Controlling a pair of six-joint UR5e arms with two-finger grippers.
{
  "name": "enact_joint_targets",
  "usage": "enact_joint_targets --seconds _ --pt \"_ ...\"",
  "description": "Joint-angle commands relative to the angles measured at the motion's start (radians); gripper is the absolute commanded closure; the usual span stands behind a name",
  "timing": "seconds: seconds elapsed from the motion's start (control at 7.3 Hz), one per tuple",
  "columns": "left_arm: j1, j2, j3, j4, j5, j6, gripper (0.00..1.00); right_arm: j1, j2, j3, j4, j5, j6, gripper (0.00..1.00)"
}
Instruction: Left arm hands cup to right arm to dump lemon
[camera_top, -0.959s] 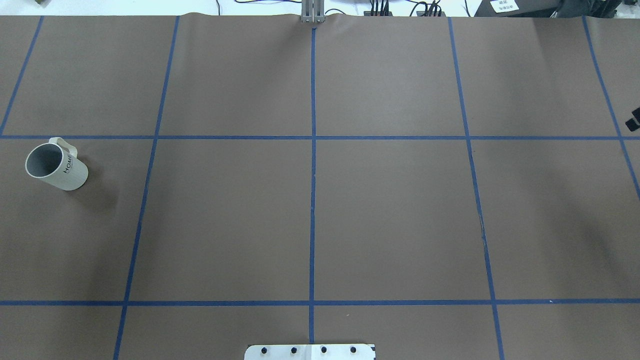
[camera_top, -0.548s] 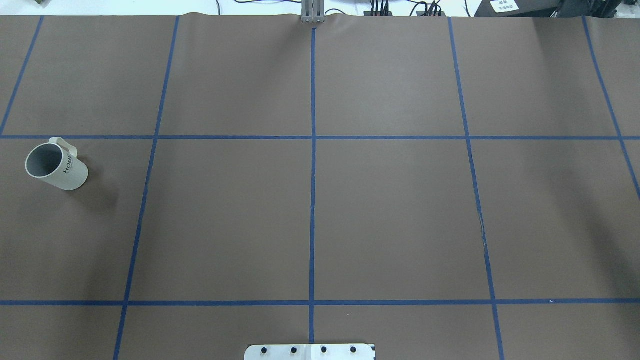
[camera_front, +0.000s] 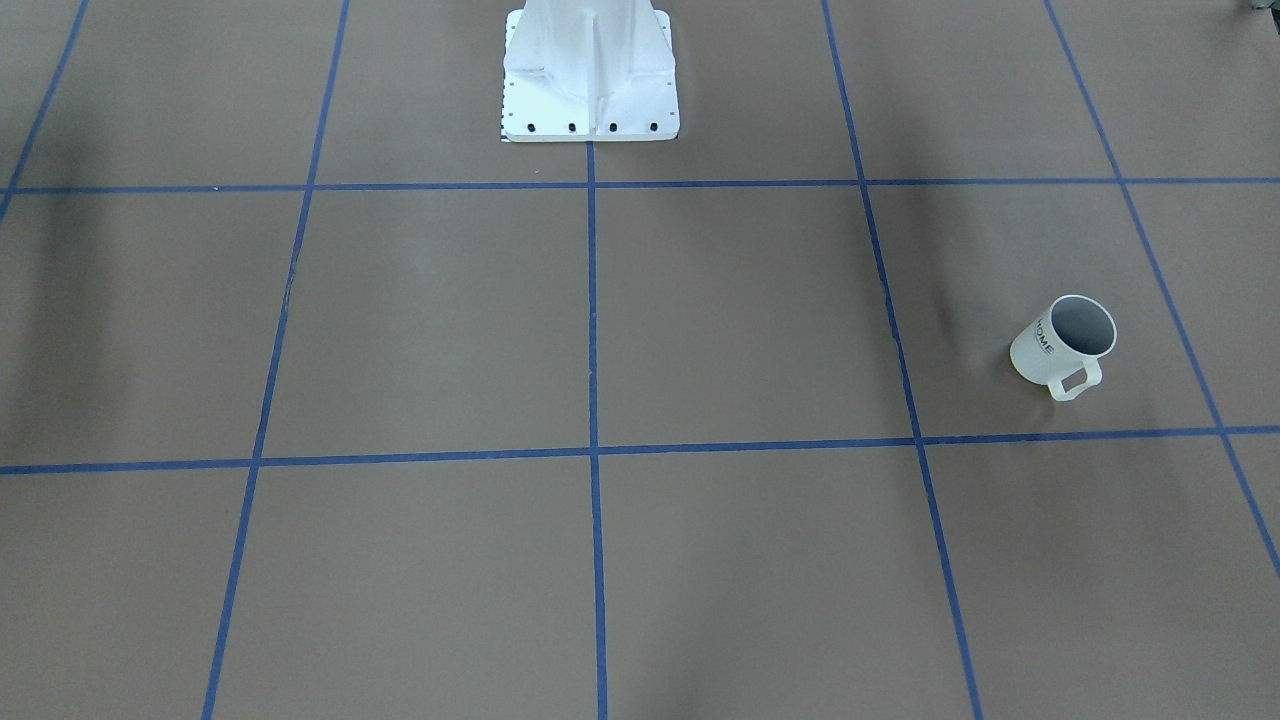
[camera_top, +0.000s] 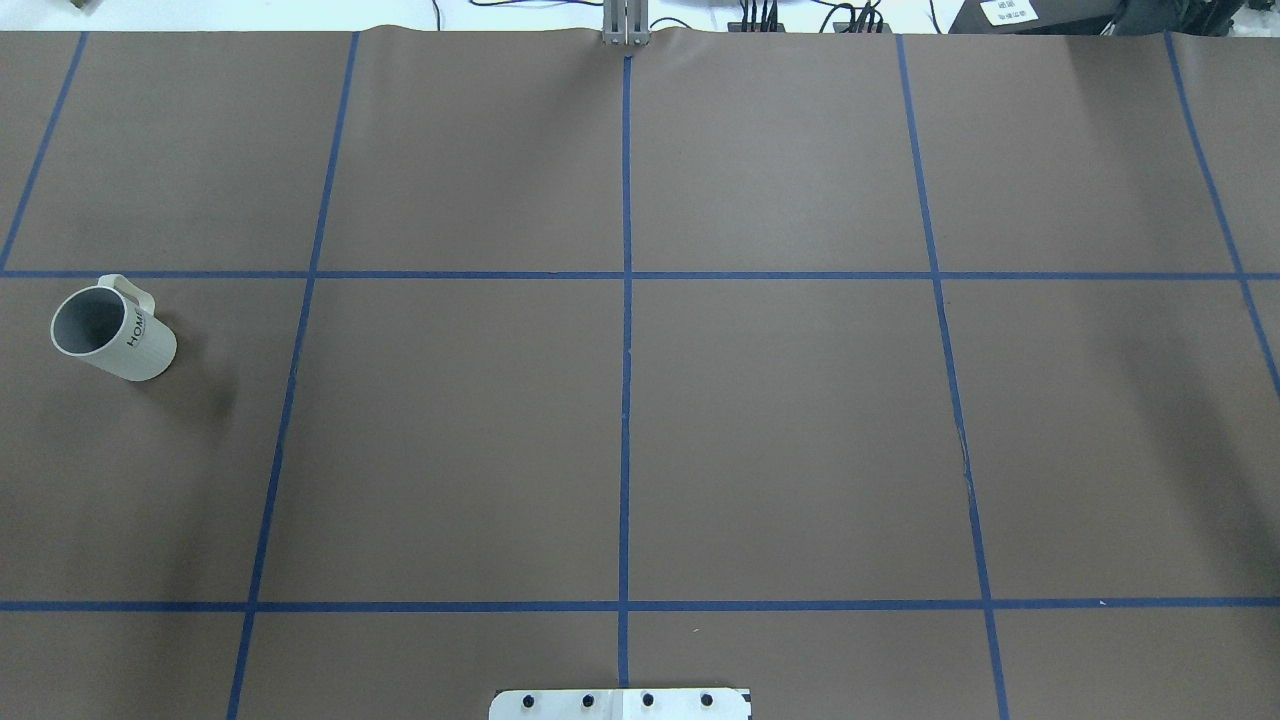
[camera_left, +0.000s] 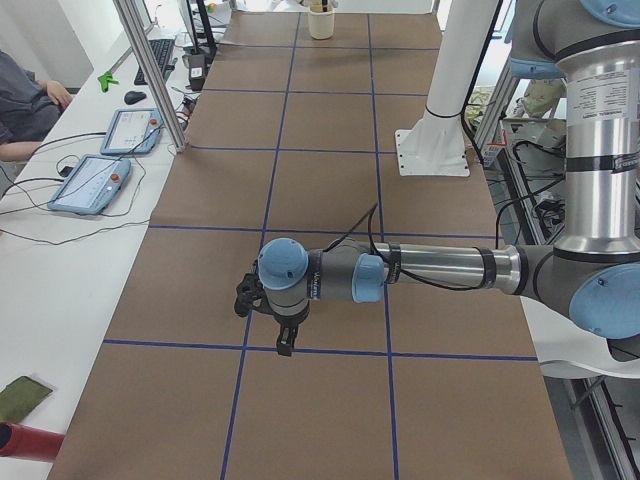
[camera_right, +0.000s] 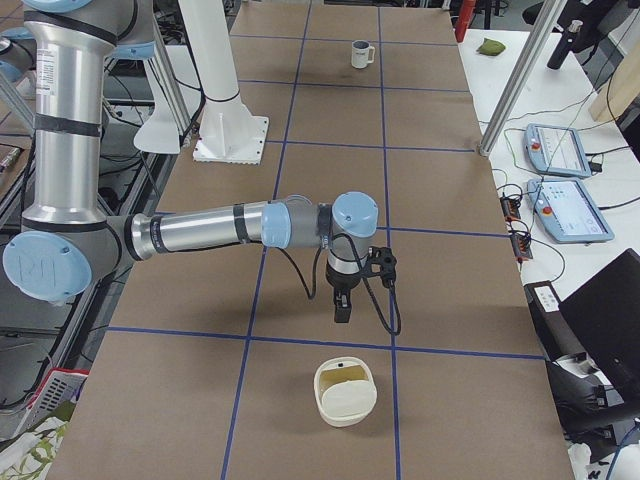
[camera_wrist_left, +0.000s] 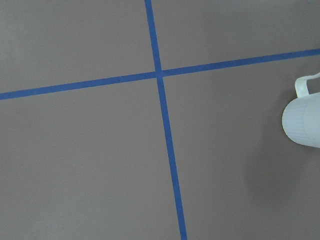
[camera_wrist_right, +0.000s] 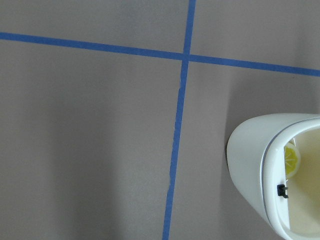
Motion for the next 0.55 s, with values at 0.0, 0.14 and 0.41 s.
enact_joint_targets --seconds 0.0,0.14,0.41 --pt "0.000 0.030 -0.011 -0.003 0.008 0.006 0.00 0.004 0.001 0.001 0.000 -0.002 -0.003 0.00" --pt "0.001 0.031 -0.013 -0.004 0.008 0.006 0.00 0.004 0.004 0.001 0.002 -0.002 -0.003 0.00" --pt "0.000 0.032 -0.013 -0.009 0.009 0.005 0.00 0.003 0.005 0.001 0.002 0.000 -0.003 0.00"
